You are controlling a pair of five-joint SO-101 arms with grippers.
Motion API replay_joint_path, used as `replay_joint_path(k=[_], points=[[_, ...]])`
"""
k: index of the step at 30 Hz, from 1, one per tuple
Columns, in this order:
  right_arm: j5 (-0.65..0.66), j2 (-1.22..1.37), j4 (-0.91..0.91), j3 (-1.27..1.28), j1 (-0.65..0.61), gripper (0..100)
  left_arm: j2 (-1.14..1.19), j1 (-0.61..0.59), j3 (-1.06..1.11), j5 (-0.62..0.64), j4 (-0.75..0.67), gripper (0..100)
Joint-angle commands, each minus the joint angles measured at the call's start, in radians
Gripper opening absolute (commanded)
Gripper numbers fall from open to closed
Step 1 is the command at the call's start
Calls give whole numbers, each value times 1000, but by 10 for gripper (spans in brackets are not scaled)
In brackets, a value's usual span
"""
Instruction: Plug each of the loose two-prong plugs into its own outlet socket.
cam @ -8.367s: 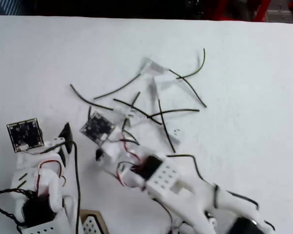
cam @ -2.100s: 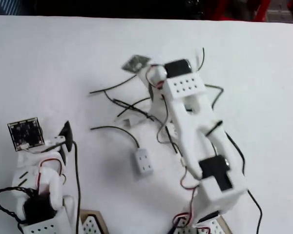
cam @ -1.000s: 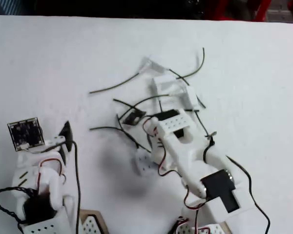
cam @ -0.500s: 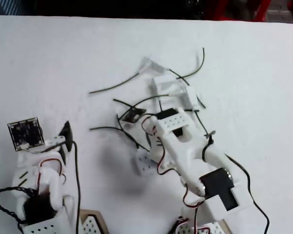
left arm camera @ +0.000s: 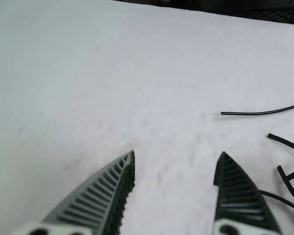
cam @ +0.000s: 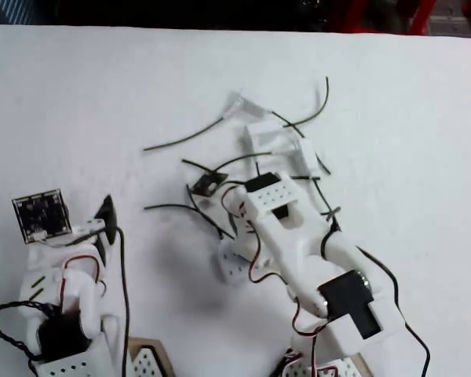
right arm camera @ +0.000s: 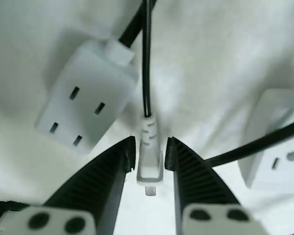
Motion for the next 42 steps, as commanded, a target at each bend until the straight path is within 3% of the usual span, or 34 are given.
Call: replay_joint_path(k=[1, 8, 13, 21, 28, 32, 42], points=[[3, -5, 2, -32, 13, 79, -5, -8, -5, 2, -25, 267], [20, -5, 5, -12, 31, 17, -5, -8, -5, 2, -25, 267], [72, -44, 136, -54, 30, 17, -5, -8, -5, 2, -25, 267], [69, -352, 268, -147, 22, 17, -5, -7, -5, 2, -25, 267], [-109, -625, 248, -141, -12, 17, -5, -5, -5, 2, -25, 267], [-222, -720, 117, -44, -87, 17, -5, -2, -5, 2, -25, 267], [-454, -886, -512, 361, -225, 17, -5, 4, 20, 8, -61, 267]])
